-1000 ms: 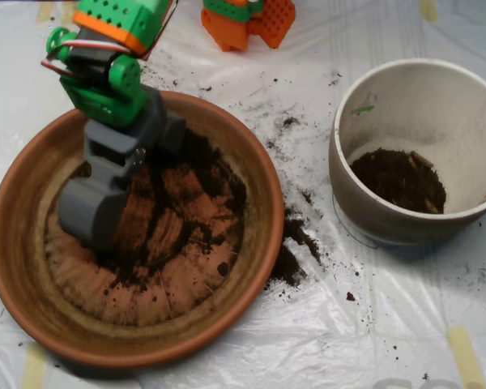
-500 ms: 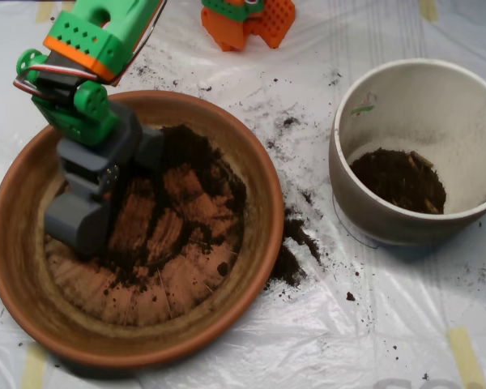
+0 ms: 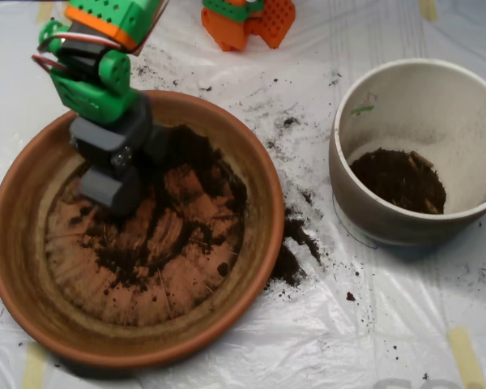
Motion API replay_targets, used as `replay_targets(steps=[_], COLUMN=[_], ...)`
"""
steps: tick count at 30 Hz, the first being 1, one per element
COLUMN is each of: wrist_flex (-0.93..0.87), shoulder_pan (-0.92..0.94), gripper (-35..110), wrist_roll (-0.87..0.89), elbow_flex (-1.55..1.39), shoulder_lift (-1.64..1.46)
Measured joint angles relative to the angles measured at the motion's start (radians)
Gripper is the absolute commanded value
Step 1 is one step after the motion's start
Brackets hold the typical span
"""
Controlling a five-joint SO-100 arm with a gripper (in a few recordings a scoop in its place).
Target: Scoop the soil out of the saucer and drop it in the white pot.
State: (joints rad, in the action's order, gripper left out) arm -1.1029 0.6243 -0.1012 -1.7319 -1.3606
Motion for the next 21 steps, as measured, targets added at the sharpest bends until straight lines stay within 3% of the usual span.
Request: replay_targets(steps=[10,21], wrist_flex=[0.018,-0.095], shoulder_pan=[-0.074,-0.192], gripper=[0,0], wrist_roll=[0.008,0.077], elbow_flex=[-0.216,-0.158], shoulder_lift=[-0.15,-0.178])
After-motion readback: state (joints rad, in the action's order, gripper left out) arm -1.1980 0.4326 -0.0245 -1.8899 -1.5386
